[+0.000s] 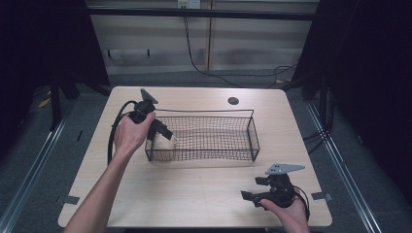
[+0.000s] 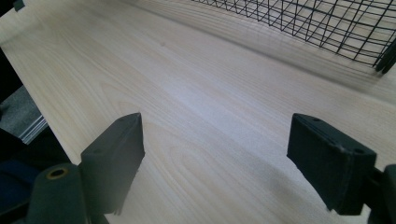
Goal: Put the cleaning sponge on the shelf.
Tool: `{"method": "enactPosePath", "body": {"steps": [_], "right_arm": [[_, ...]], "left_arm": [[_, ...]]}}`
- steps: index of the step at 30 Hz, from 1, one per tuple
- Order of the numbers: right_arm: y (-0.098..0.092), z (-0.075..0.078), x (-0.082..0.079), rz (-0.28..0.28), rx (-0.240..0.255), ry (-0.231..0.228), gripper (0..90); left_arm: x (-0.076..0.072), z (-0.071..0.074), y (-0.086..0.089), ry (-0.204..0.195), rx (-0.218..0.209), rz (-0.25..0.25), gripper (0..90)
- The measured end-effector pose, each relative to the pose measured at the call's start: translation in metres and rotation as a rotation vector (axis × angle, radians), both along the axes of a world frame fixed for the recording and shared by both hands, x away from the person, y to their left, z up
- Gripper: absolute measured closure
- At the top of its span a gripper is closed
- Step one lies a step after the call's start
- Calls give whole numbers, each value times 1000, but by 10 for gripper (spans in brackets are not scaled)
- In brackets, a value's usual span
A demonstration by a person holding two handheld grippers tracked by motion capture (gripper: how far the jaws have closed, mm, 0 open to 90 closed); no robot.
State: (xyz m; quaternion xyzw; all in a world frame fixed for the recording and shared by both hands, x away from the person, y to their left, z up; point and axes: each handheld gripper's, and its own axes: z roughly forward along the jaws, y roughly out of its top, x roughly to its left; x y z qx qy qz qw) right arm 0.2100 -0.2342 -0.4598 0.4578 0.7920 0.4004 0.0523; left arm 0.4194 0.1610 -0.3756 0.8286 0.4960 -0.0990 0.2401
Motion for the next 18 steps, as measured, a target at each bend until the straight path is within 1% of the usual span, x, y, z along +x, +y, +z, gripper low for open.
{"method": "enactPosePath", "body": {"steps": [1, 2, 3, 4, 5, 6, 7, 8, 9, 10, 11, 12, 13, 15, 16, 17, 18], "right_arm": [[0, 0, 0, -4, 2, 2, 186], [0, 0, 0, -4, 2, 2, 186], [0, 0, 0, -2, 2, -1, 186], [0, 0, 0, -1, 2, -3, 185], [0, 0, 0, -1, 2, -3, 185], [0, 0, 0, -3, 0, -1, 186], [0, 0, 0, -3, 0, -1, 186], [0, 0, 0, -5, 2, -1, 185], [0, 0, 0, -5, 2, 0, 186], [0, 0, 0, -5, 2, 0, 186], [0, 0, 0, -3, 0, 0, 185], [0, 0, 0, -2, 0, -1, 185], [0, 0, 0, -4, 1, -2, 186], [0, 0, 0, -5, 1, -2, 185], [0, 0, 0, -4, 1, -2, 186], [0, 0, 0, -4, 1, -2, 186], [0, 0, 0, -4, 0, -1, 186]], "left_arm": [[-2, 1, 1, -16, 3, -8, 193], [-2, 1, 1, -16, 3, -8, 193], [-4, 2, 2, -22, -2, -19, 193], [-8, 4, 5, -50, -26, -39, 193], [-8, 4, 5, -50, -26, -39, 193], [-11, 6, 7, -52, -40, -62, 193], [-11, 6, 7, -52, -40, -62, 193], [-13, 5, 9, -68, -43, -67, 193], [-15, 6, 11, -71, -54, -61, 192], [-15, 6, 11, -71, -54, -61, 193], [-16, 6, 12, -76, -56, -68, 193], [-18, 6, 13, -76, -68, -86, 192], [-22, 5, 13, -85, -82, -87, 192], [-23, 5, 15, -89, -78, -92, 192], [-27, 4, 14, -97, -87, -98, 192], [-27, 4, 14, -97, -87, -98, 191], [-31, 4, 16, -111, -104, -108, 187]]}}
